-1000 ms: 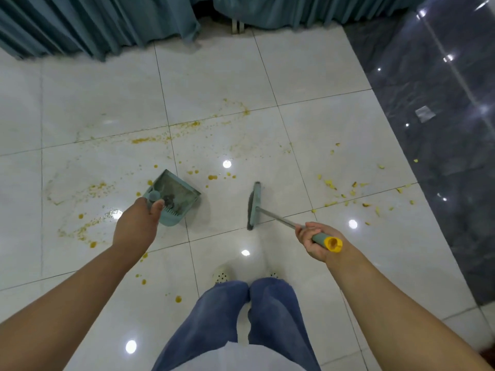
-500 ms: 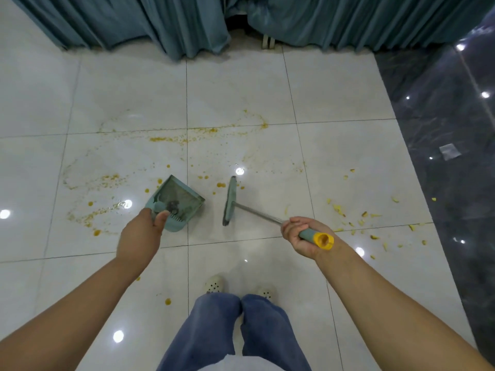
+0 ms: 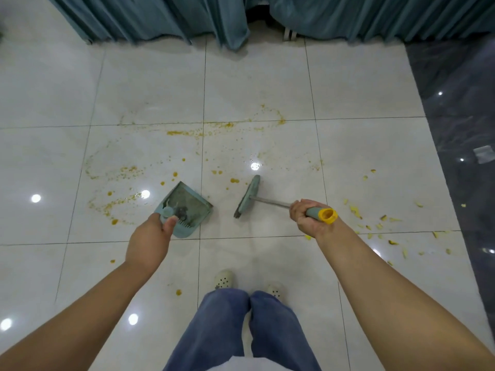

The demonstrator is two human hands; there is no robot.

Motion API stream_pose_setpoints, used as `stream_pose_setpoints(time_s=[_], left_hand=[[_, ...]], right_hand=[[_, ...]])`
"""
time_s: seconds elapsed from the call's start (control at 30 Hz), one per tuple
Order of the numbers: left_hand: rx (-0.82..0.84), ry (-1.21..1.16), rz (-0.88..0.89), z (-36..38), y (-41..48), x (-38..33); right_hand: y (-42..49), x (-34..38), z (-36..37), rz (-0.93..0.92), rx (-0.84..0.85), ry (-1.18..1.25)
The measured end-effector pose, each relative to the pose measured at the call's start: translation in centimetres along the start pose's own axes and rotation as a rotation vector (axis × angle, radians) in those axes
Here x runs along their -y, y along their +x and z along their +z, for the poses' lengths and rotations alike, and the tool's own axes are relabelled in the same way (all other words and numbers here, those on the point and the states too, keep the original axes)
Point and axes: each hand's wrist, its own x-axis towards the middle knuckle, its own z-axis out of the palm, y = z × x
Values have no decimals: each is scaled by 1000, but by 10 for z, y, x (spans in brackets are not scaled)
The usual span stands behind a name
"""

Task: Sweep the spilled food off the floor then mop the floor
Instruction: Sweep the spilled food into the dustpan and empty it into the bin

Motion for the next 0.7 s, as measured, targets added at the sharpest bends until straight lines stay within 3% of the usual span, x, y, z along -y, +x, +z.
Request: stream_pose_setpoints(time_s=[0.33, 0.7], left_hand=[[32, 7, 61, 2, 3, -6], [34, 52, 114, -4, 2, 2]], right_hand=[[-30, 7, -19, -40, 30, -64], [1, -23, -2, -38, -33, -253]])
